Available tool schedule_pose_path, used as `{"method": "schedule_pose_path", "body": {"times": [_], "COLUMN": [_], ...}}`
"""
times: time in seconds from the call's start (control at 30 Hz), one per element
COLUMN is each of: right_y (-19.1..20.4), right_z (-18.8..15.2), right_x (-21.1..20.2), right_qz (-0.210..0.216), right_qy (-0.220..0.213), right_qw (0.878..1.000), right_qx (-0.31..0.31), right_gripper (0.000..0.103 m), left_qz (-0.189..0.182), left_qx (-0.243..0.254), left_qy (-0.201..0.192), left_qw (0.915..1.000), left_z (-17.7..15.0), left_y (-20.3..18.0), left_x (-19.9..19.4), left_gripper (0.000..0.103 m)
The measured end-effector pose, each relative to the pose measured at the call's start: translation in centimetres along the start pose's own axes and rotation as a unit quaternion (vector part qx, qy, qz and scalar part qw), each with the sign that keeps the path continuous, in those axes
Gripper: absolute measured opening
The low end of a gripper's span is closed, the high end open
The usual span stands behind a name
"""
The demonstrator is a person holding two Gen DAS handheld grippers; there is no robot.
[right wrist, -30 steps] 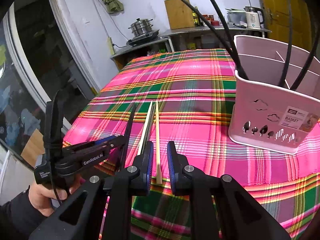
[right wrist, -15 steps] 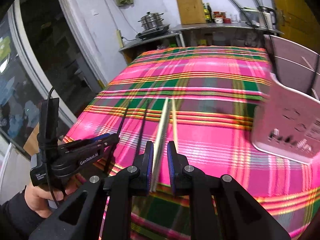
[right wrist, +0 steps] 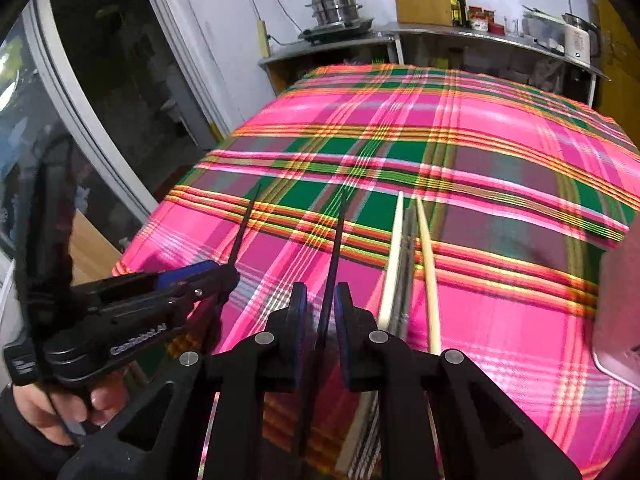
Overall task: Organize utensils
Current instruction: 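Return both tools to the chopsticks and close the left tool on a black chopstick, then lift the held black chopsticks upright and carry both tools over the pink holder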
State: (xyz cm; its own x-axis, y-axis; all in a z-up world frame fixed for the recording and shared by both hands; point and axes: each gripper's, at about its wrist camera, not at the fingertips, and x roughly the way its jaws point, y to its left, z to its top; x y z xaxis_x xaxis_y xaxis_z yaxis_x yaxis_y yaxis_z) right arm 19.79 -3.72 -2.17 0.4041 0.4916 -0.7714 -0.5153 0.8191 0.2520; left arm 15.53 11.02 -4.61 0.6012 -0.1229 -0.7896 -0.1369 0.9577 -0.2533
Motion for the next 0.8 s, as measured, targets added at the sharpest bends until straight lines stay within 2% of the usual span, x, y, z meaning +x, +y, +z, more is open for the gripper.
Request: {"method": "schedule_pose_path", "body": {"times": [0.23,0.33,0.37,0.47,0.6,0.8], "right_y": [0.6,0.9,1.0,0.8,0.7,0.3], "right_z": [0.8,1.1,1.1,1.4,1.6,2.1], "right_x": [2.6,3.0,3.0,3.0,2.3,-0.6], "right_qz": [-0.019,-0.03,-0.037,-0.034,-0.027,-0.017], "right_qy": [0.024,0.023,0.024,0.027,0.02,-0.011], "right_qw": [0.999,0.999,0.999,0.999,0.999,1.0], "right_qx": [-0.006,-0.014,-0.017,-0.01,-0.005,0.006], "right_gripper": [0.014,0.011,0.007,0.006,0.005,0.005], "left_qz": [0.006,0.011,0.016,0.019,0.009,-0.008], "left_qx": [0.025,0.038,0.042,0.046,0.042,0.041], "left_qy": [0.002,0.003,0.003,0.003,0.0,-0.015], "left_qw": [0.9997,0.9992,0.999,0.9988,0.9991,0.999], "left_z": [0.9,1.1,1.1,1.2,1.1,1.2], "left_y": [-0.6,-0.7,-0.8,-0.9,-0.8,-1.2], "left_x": [0.7,0.9,0.9,0.9,0.5,-1.7], "left_gripper": [0.02,0.016,0.015,0.011,0.006,0.006]}}
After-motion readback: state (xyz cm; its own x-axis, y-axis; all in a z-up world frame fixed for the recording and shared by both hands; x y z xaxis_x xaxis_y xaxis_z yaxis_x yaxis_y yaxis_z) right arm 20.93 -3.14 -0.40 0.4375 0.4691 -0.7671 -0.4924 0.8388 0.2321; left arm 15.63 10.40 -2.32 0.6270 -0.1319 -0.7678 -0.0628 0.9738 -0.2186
